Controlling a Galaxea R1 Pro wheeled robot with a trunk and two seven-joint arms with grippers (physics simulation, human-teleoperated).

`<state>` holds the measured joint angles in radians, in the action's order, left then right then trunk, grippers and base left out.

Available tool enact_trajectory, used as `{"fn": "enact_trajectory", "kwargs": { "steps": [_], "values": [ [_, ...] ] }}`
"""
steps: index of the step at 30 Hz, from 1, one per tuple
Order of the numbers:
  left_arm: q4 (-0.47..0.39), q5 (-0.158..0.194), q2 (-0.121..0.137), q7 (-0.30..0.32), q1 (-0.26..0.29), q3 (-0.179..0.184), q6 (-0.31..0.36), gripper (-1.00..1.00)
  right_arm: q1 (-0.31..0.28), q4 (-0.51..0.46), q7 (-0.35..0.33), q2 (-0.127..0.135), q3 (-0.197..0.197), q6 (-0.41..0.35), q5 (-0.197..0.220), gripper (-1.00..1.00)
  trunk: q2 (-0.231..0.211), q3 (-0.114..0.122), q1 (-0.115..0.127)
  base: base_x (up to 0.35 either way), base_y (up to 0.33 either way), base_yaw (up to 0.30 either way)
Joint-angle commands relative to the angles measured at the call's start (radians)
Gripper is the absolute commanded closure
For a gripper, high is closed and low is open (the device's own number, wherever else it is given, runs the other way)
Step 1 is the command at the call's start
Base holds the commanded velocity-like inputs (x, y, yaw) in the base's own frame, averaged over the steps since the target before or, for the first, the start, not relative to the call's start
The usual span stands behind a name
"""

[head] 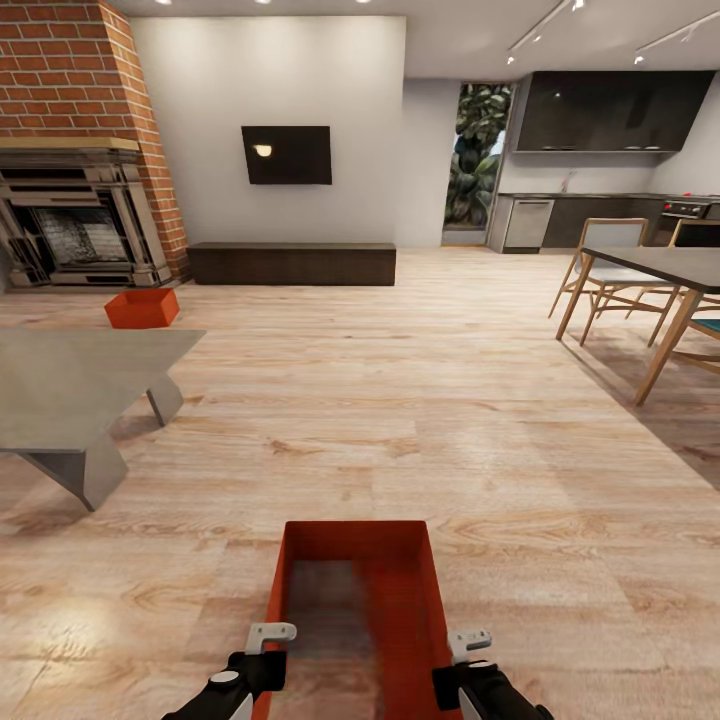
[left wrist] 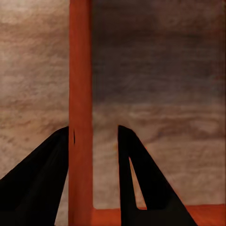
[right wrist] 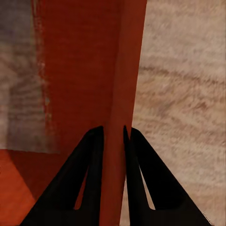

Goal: Move the two storage containers from the living room to the garage. In the garage, place one container on the floor and stack the other container on top of it (either order is fine).

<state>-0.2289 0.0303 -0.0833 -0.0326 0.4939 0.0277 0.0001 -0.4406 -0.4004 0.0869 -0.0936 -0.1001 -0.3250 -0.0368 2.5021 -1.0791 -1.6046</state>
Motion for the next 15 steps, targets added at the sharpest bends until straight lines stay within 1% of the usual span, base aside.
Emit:
{"fn": "enact_trajectory", "kwargs": {
  "steps": [1, 2, 10, 11, 12, 15],
  "values": [
    [0.000, 0.011, -0.001, 0.002, 0.000, 0.012, 0.000, 1.00, 0.000, -0.001, -0.008, -0.014, -0.010, -0.005, 0.026, 1.00, 0.000, -0.001, 0.000, 0.000, 0.000, 0.000],
    [0.000, 0.011, -0.001, 0.002, 0.000, 0.012, 0.000, 1.00, 0.000, -0.001, -0.009, -0.014, -0.010, -0.005, 0.026, 1.00, 0.000, -0.001, 0.000, 0.000, 0.000, 0.000],
    [0.000, 0.011, -0.001, 0.002, 0.000, 0.012, 0.000, 1.00, 0.000, -0.002, -0.013, -0.014, -0.010, -0.003, 0.026, 1.00, -0.002, 0.030, 0.004, 0.000, 0.000, 0.000],
    [0.000, 0.011, -0.001, 0.002, 0.000, 0.012, 0.000, 1.00, 0.001, -0.002, -0.013, -0.014, -0.009, 0.027, 0.025, 1.00, -0.002, 0.034, 0.004, 0.000, 0.000, 0.000],
    [0.000, 0.011, -0.001, 0.002, 0.000, 0.012, 0.000, 1.00, 0.002, -0.002, -0.013, -0.014, -0.009, 0.028, 0.025, 1.00, -0.002, 0.038, 0.005, 0.000, 0.000, 0.000],
    [0.000, 0.011, -0.001, 0.002, 0.000, 0.012, 0.000, 1.00, 0.002, -0.002, -0.013, -0.014, -0.009, 0.028, 0.025, 1.00, -0.023, 0.047, 0.016, 0.000, 0.000, 0.000]
  ]
}}
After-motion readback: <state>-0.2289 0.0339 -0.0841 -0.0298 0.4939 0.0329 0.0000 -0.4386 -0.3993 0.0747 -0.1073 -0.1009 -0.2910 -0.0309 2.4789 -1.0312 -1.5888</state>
